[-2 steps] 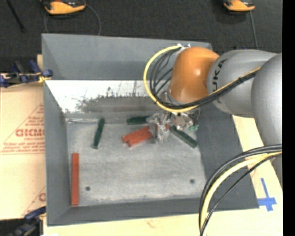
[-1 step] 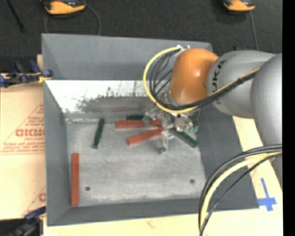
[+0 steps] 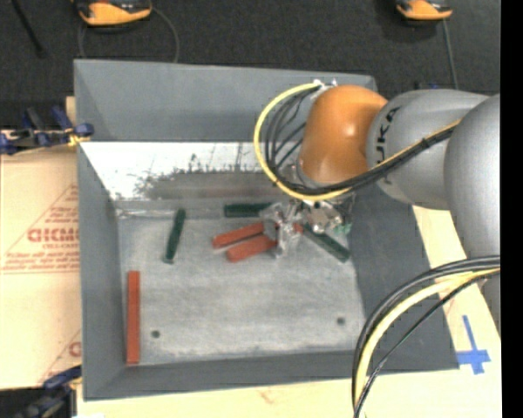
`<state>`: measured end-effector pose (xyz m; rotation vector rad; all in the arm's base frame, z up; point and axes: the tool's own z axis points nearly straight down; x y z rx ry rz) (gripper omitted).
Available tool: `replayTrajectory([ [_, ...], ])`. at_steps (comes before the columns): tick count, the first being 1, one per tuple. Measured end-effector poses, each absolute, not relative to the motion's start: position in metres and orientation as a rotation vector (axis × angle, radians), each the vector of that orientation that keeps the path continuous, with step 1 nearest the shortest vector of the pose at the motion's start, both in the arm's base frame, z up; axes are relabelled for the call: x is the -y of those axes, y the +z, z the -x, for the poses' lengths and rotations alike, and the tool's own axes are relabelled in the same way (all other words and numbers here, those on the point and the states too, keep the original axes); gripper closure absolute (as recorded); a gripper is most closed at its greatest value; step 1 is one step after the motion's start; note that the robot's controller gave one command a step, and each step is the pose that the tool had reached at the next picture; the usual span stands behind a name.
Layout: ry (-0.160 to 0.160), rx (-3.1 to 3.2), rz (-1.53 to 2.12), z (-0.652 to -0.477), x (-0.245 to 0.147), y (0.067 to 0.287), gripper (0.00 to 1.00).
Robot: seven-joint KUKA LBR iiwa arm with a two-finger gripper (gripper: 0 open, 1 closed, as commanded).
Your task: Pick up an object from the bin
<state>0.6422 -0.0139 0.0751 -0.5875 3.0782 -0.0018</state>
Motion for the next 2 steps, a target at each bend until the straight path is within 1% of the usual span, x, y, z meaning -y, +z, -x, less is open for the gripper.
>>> replayTrajectory([
  [1,-0.004,-3.069,0.677,-0.587,0.053,0.084,1.0],
  [2,-0.007,-3.06,0.658,-0.566,0.051,0.24,1.0],
])
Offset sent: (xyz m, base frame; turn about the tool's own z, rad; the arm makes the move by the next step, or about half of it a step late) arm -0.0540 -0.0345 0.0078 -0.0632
